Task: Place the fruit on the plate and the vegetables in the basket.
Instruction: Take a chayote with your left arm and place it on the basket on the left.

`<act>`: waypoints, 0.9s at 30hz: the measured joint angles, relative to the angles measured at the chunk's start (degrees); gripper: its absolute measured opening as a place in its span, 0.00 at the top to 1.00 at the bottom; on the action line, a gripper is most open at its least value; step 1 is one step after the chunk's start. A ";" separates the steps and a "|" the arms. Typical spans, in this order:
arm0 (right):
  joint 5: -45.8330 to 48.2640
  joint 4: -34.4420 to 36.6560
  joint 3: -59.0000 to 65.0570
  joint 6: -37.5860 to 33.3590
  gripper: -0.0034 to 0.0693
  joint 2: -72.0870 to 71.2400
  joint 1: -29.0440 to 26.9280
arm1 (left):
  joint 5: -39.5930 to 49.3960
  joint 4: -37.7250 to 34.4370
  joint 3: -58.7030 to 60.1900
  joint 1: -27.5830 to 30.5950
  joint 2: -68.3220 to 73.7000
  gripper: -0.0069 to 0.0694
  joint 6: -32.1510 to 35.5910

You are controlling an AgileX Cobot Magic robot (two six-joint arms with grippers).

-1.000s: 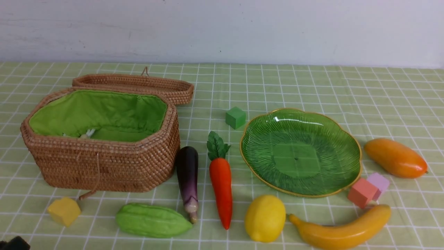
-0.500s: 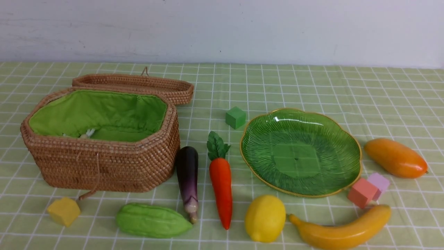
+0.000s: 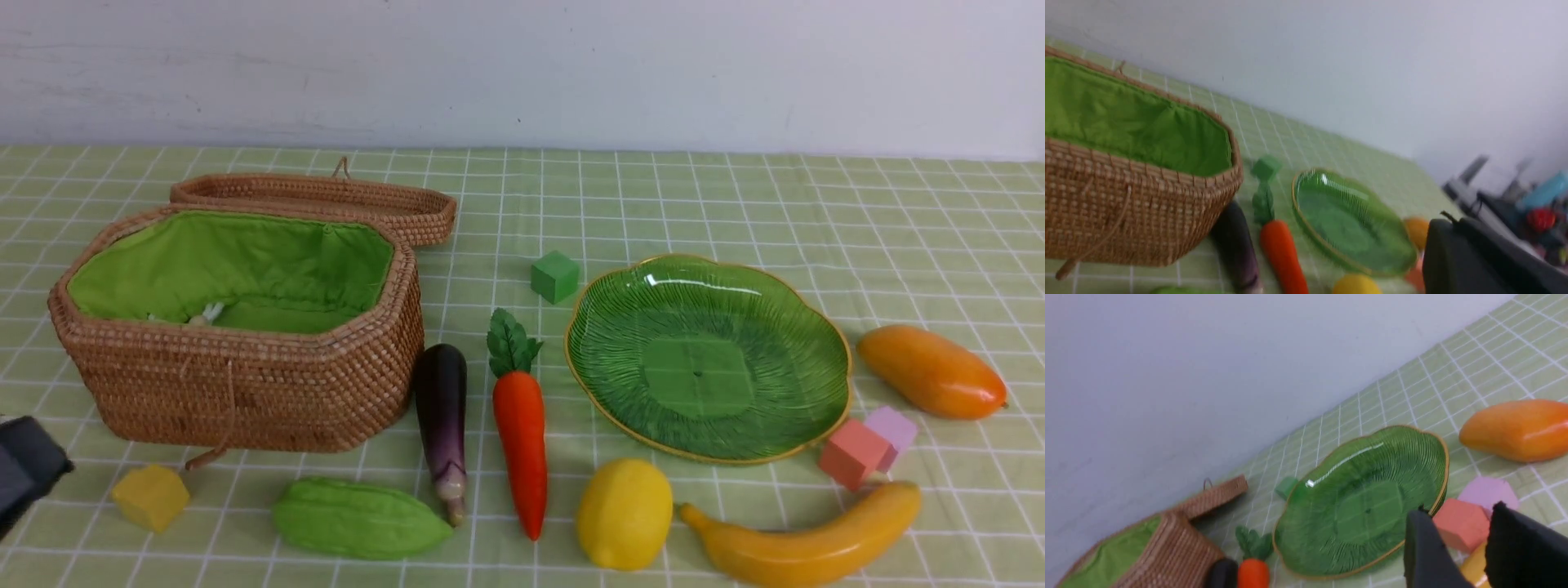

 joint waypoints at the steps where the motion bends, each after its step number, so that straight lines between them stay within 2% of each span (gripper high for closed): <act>1: 3.78 -0.06 -3.10 -1.48 0.63 1.77 0.00 | 2.40 0.85 -1.67 0.00 2.31 0.93 1.19; 5: 18.30 -0.31 -13.58 -7.93 0.63 9.16 0.00 | 12.23 5.88 -8.93 0.00 12.76 0.93 4.02; 6: 27.33 -0.51 -20.20 -12.05 0.63 13.67 0.00 | 15.37 8.55 -11.60 0.00 16.86 0.93 4.66; 8: 34.98 -0.69 -25.94 -15.15 0.63 17.32 0.00 | 17.66 11.02 -14.44 -0.58 21.49 0.93 4.67; 12: 48.57 -0.90 -37.80 -21.52 0.65 23.15 0.00 | 19.95 16.88 -18.97 -6.98 28.88 0.93 4.21; 13: 49.49 -0.90 -38.87 -21.89 0.66 23.51 0.00 | 20.40 17.72 -19.60 -7.98 29.58 0.93 4.16; 14: 52.49 -0.90 -43.15 -22.70 0.71 24.75 0.00 | 23.11 21.35 -21.23 -12.39 32.80 0.93 4.01; 15: 53.02 -0.77 -44.39 -23.08 0.74 25.05 0.00 | 24.17 22.89 -21.81 -14.12 33.88 0.93 3.98; 17: 55.00 -0.44 -48.04 -25.40 0.88 25.71 0.24 | 27.79 29.40 -23.66 -21.00 37.90 0.93 3.91; 18: 55.39 -0.25 -49.03 -26.12 0.91 25.86 0.47 | 28.50 31.11 -24.07 -22.06 38.98 0.93 3.91; 19: 56.38 0.28 -50.20 -28.09 0.96 26.06 1.17 | 29.40 35.13 -24.82 -25.91 41.48 0.93 4.01; 24: 58.52 2.88 -52.27 -34.50 0.98 26.65 3.91 | 27.52 45.73 -25.37 -31.71 48.51 0.93 7.19; 27: 58.52 4.76 -52.33 -36.73 0.98 26.72 4.39 | 23.24 49.01 -25.41 -32.06 52.63 0.92 8.60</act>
